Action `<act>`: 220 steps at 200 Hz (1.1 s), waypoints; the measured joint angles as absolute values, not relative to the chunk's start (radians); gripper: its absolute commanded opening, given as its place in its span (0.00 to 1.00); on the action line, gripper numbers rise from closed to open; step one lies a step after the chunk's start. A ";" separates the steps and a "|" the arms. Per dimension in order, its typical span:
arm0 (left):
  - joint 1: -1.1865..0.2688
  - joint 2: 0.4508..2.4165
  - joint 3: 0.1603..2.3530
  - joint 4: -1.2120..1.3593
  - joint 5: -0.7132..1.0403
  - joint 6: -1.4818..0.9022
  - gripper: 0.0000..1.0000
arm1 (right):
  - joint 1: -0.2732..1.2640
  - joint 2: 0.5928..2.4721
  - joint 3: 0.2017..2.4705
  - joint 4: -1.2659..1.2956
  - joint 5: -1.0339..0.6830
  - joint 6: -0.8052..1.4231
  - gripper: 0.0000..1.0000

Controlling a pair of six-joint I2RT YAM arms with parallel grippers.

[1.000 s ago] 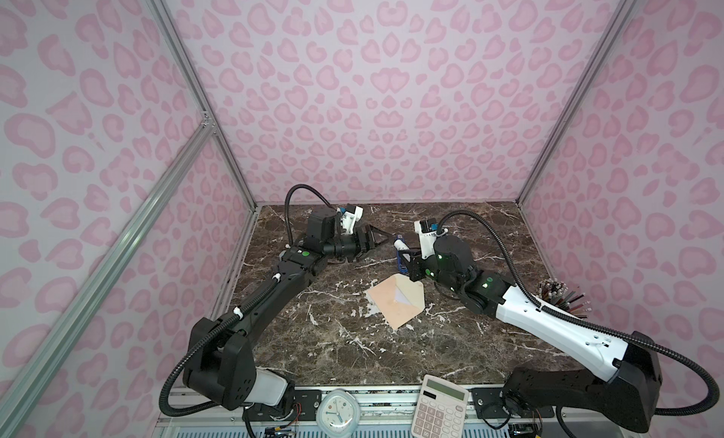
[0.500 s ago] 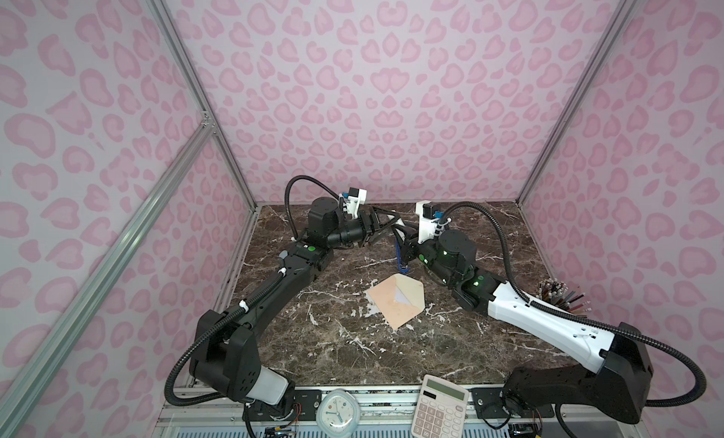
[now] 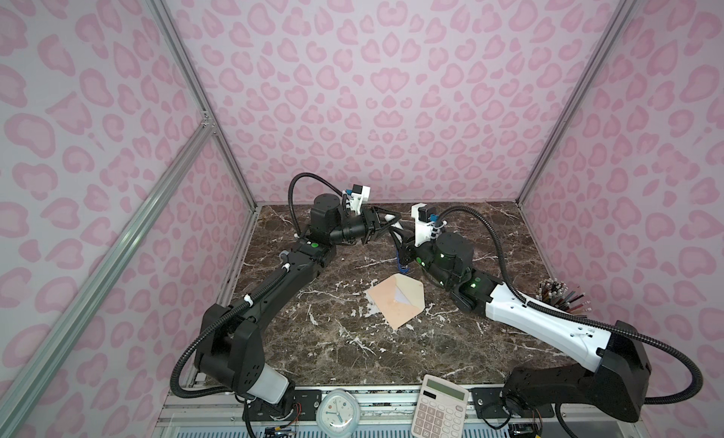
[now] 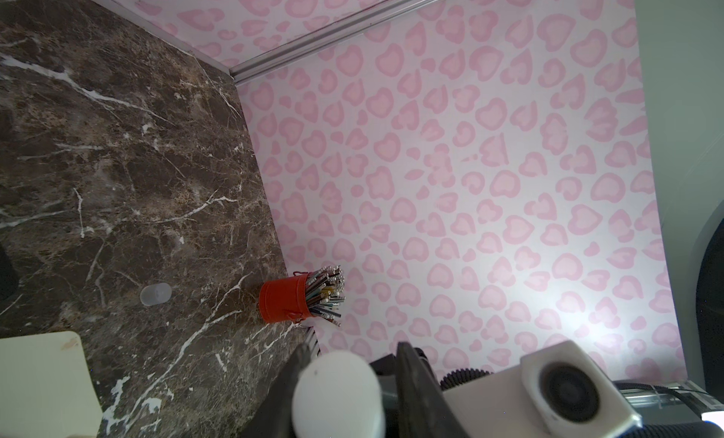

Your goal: Place the letter into the envelope and seal it

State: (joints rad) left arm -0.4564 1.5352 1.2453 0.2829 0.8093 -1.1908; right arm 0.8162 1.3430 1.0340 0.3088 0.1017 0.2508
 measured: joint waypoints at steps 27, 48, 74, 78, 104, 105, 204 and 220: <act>-0.456 1.542 1.249 0.275 0.818 -1.207 0.22 | 0.818 1.341 1.017 0.324 0.104 0.243 0.23; -0.456 1.544 1.250 0.261 0.828 -1.201 0.19 | 0.821 1.330 1.000 0.326 0.106 0.239 0.37; -0.456 1.544 1.259 0.256 0.829 -1.179 0.16 | 0.825 1.320 0.980 0.287 0.101 0.232 0.44; -0.455 1.544 1.259 0.256 0.829 -1.176 0.16 | 0.826 1.319 0.978 0.282 0.099 0.232 0.44; -0.453 1.549 1.268 0.229 0.823 -1.157 0.15 | 0.830 1.300 0.966 0.240 0.083 0.231 0.44; -0.453 1.549 1.269 0.227 0.822 -1.157 0.15 | 0.830 1.300 0.966 0.239 0.083 0.231 0.44; -0.454 1.554 1.418 -0.169 0.769 -0.837 0.14 | 0.831 1.258 0.961 0.121 0.054 0.198 0.43; -0.454 1.554 1.420 -0.217 0.760 -0.800 0.14 | 0.831 1.258 0.962 0.121 0.051 0.192 0.42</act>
State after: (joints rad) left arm -0.4538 1.5536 1.4197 -0.2169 0.7601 -0.8001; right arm 0.8310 1.2575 0.9619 0.1207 0.0513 0.1921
